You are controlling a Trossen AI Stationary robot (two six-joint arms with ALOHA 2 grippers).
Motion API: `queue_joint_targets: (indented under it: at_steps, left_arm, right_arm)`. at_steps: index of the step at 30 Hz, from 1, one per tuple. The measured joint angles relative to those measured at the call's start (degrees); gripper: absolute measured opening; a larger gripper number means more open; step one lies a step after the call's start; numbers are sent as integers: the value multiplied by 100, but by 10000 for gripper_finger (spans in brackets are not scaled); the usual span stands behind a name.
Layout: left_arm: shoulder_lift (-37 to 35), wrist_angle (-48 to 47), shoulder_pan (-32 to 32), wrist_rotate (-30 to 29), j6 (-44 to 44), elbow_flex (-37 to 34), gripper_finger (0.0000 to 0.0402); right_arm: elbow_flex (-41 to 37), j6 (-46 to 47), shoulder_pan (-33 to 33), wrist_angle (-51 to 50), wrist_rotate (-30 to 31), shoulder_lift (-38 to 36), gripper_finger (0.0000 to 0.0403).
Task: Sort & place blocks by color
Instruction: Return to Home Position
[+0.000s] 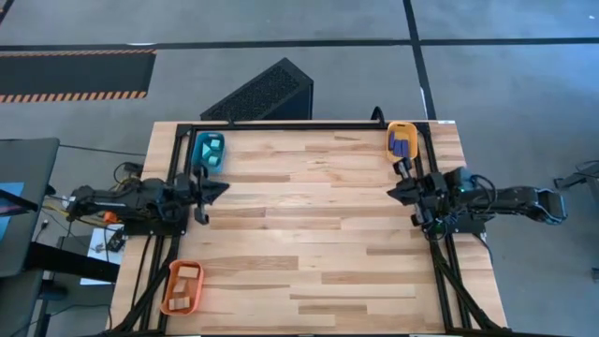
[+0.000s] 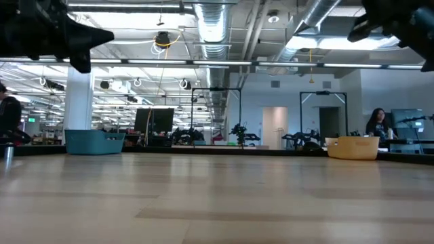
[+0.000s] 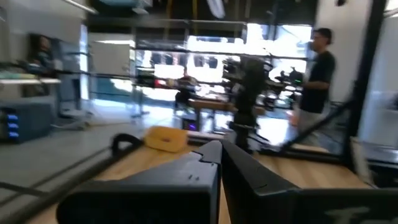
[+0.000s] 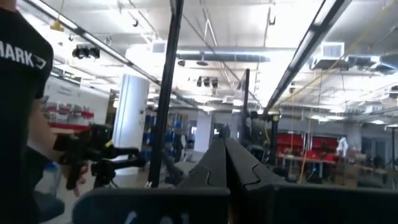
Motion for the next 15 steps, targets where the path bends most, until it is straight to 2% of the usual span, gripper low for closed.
queue_joint_targets:
  at_steps: [2, 6, 9, 15]
  left_arm:
    - [-51, 68, -137, 85, -106, -141, 0]
    - [-64, -117, -345, -239, -77, -164, 0]
    - [-68, -154, -425, -220, -71, -164, 0]
    - [-68, -418, -497, -199, -24, -172, 0]
  right_arm:
    - [12, -134, 61, -384, 53, -282, 2]
    - [12, -156, 143, -948, 43, -597, 3]
    - [10, -184, 112, -1428, 33, -785, 3]
    - [10, -880, -160, -2575, 201, -1005, 5]
